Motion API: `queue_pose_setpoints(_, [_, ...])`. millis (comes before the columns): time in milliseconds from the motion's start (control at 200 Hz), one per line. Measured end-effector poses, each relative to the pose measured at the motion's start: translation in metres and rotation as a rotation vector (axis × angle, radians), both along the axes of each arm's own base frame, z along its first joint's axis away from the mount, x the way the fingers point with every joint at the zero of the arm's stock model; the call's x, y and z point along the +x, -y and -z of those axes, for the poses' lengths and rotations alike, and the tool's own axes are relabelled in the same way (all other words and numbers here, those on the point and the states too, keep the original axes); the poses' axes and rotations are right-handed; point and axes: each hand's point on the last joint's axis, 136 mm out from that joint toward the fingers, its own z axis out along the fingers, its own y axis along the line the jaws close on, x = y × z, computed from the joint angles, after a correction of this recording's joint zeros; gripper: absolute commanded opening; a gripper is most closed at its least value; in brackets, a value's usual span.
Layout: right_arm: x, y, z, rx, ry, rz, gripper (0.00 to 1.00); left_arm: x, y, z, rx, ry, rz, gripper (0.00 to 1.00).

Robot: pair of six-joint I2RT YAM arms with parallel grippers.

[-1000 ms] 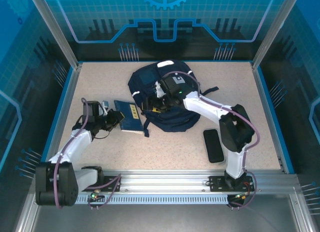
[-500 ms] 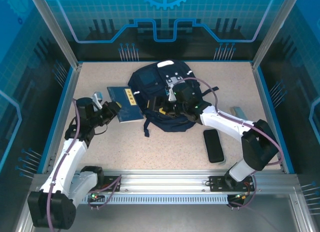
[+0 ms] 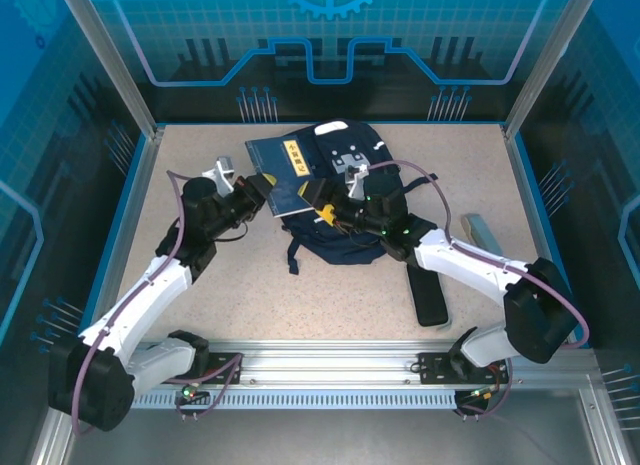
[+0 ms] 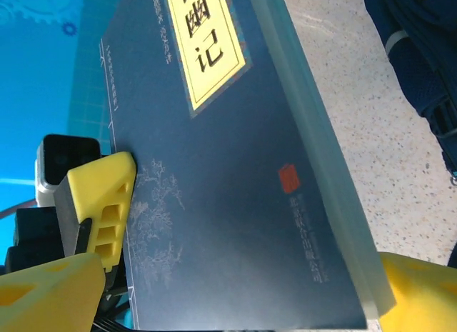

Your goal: Pack books, pencil case, and school supplies into a backpack

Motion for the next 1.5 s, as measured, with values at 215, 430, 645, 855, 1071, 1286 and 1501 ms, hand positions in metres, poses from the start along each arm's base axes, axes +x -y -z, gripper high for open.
queue_pose_setpoints(215, [0.004, 0.007, 0.002, 0.054, -0.059, 0.075, 0.93, 0.010, 0.007, -0.014, -0.100, 0.022, -0.047, 0.09])
queue_pose_setpoints(430, [0.012, 0.011, -0.005, 0.104, -0.077, 0.133, 0.83, 0.023, 0.014, 0.000, -0.162, -0.035, -0.063, 0.09])
queue_pose_setpoints(645, [0.018, 0.003, -0.012, 0.188, -0.092, 0.136, 0.65, 0.022, 0.017, -0.004, -0.209, -0.050, -0.069, 0.09])
queue_pose_setpoints(855, [0.020, 0.002, -0.012, 0.209, -0.108, 0.145, 0.55, 0.023, 0.019, -0.010, -0.232, -0.031, -0.064, 0.09])
queue_pose_setpoints(1071, [0.023, 0.005, -0.008, 0.193, -0.114, 0.169, 0.42, 0.021, 0.023, -0.009, -0.237, -0.034, -0.046, 0.11])
queue_pose_setpoints(1286, [0.024, 0.018, -0.006, 0.098, -0.103, 0.224, 0.22, 0.019, 0.028, 0.008, -0.220, -0.071, -0.023, 0.37])
queue_pose_setpoints(1501, [0.024, 0.050, 0.003, -0.104, -0.054, 0.329, 0.07, 0.014, 0.035, 0.028, -0.110, -0.093, 0.024, 0.73])
